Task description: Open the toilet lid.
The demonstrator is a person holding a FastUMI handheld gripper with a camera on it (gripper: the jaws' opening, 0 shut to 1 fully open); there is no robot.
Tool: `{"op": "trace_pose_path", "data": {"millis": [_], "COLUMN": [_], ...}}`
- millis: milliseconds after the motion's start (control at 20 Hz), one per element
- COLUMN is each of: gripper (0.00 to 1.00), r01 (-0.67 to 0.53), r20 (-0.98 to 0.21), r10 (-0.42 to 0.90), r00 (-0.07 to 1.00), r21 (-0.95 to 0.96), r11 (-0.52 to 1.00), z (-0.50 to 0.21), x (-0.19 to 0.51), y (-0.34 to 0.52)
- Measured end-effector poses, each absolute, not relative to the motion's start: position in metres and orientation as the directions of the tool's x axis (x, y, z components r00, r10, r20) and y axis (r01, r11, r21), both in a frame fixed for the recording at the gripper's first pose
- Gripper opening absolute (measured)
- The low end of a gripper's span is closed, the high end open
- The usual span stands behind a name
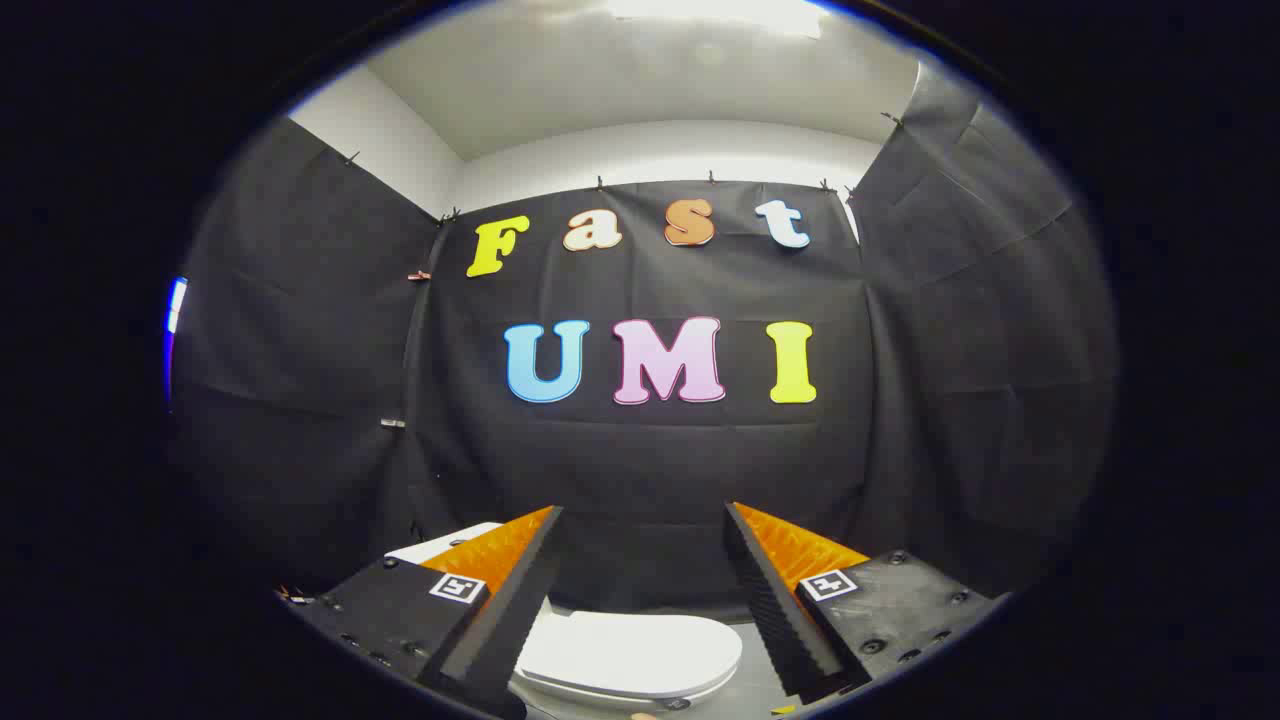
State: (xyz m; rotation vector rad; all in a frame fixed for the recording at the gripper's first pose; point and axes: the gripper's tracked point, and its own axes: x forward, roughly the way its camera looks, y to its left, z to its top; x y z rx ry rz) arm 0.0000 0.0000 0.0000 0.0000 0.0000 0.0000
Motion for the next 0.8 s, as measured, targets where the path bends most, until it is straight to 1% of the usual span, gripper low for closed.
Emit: {"op": "trace_pose_path", "data": {"millis": [150, 800], "gripper": [0.98, 0.98], "r01": [-0.002, 0.004], "r20": [0.015, -0.002], "r10": [0.002, -0.004], "r00": [1.0, 1.0], "r21": [-0.011, -0.012], "r11": [1.0, 1.0], "z": [0.0022, -0.0037], "x": [-0.0032, -0.0015], "y": [0.0014, 0.0004]}}
